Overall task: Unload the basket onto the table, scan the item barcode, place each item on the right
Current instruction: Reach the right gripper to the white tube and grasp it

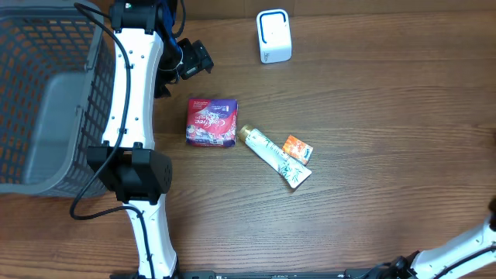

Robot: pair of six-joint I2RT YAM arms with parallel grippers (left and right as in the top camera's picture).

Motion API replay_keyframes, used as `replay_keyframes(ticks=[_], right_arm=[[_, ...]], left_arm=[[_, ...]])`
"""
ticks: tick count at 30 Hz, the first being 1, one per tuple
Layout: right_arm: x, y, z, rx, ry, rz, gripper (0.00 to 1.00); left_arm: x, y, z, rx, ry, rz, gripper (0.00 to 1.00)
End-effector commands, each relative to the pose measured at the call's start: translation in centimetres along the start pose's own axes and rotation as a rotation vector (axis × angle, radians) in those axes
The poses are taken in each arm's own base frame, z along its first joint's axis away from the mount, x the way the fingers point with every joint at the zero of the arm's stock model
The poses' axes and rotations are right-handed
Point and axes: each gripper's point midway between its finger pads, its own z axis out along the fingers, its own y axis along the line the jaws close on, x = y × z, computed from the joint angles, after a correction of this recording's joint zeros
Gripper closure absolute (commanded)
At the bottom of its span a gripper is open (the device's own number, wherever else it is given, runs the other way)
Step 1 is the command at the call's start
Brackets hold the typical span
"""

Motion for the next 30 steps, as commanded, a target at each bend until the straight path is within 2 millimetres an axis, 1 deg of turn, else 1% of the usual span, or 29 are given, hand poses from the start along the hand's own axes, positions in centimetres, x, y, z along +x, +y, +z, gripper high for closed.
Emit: replay_keyframes(ticks=[1, 3, 4, 6, 8, 9, 10, 11, 14, 15, 16, 17, 18, 19, 21, 22, 24, 26, 30], right_arm=[[10.1, 10.9, 1.9, -0.333, 0.301, -0.337, 0.28], [14.5, 12.0, 3.5, -0.352, 0.399, -0.467, 0.27], [18.1, 12.6, 4.8, -0.347, 0.475, -0.560, 0.25], [22.6, 12.8, 6.5, -0.292, 0.570, -0.671, 0.23], [28.4, 12.0, 8.7, -0.142, 0.679, -0.810, 0.23], [30.7, 11.6, 9.4, -0.079, 0.718, -0.873, 0.24], [33.5, 11.1, 10.1, -0.011, 0.761, -0.951, 0.24], [35.6, 10.8, 10.5, 0.035, 0.787, -1.014, 0.24], [41.1, 9.0, 11.3, 0.202, 0.831, -1.242, 0.25], [43.7, 8.2, 11.3, 0.263, 0.851, -1.347, 0.28], [45.2, 7.6, 11.2, 0.293, 0.865, -1.404, 0.28], [47.2, 6.8, 10.9, 0.325, 0.885, -1.478, 0.28], [48.2, 6.4, 10.8, 0.336, 0.894, -1.510, 0.28], [49.6, 5.8, 10.7, 0.345, 0.906, -1.557, 0.29], [51.7, 5.1, 10.7, 0.322, 0.924, -1.600, 0.29], [52.9, 4.8, 10.8, 0.306, 0.931, -1.622, 0.31], [54.4, 3.8, 10.9, 0.290, 0.945, -1.651, 0.36], [54.7, 3.1, 10.9, 0.292, 0.953, -1.655, 0.39], [54.3, 2.2, 11.0, 0.318, 0.959, -1.652, 0.44]], left_arm=[[0.1, 0.0, 0.4, -0.007, 0.009, 0.014, 0.00], [0.1, 0.0, 0.4, -0.006, 0.009, 0.015, 0.00], [0.1, 0.0, 0.4, -0.006, 0.009, 0.015, 0.00], [0.1, 0.0, 0.4, -0.006, 0.009, 0.015, 0.00], [0.1, 0.0, 0.4, -0.006, 0.009, 0.015, 0.00], [0.1, 0.0, 0.4, -0.006, 0.009, 0.015, 0.00], [0.1, 0.0, 0.4, -0.006, 0.009, 0.015, 0.00], [0.1, 0.0, 0.4, -0.006, 0.009, 0.015, 0.00], [0.1, 0.0, 0.4, -0.007, 0.009, 0.014, 0.00], [0.1, 0.0, 0.4, -0.006, 0.009, 0.015, 0.00], [0.1, 0.0, 0.4, -0.006, 0.009, 0.015, 0.00], [0.1, 0.0, 0.4, -0.006, 0.009, 0.015, 0.00], [0.1, 0.0, 0.4, -0.007, 0.009, 0.014, 0.00], [0.1, 0.0, 0.4, -0.006, 0.009, 0.015, 0.00], [0.1, 0.0, 0.4, -0.006, 0.009, 0.015, 0.00], [0.1, 0.0, 0.4, -0.006, 0.009, 0.015, 0.00], [0.1, 0.0, 0.4, -0.006, 0.009, 0.015, 0.00], [0.1, 0.0, 0.4, -0.006, 0.009, 0.015, 0.00], [0.1, 0.0, 0.4, -0.006, 0.009, 0.015, 0.00]])
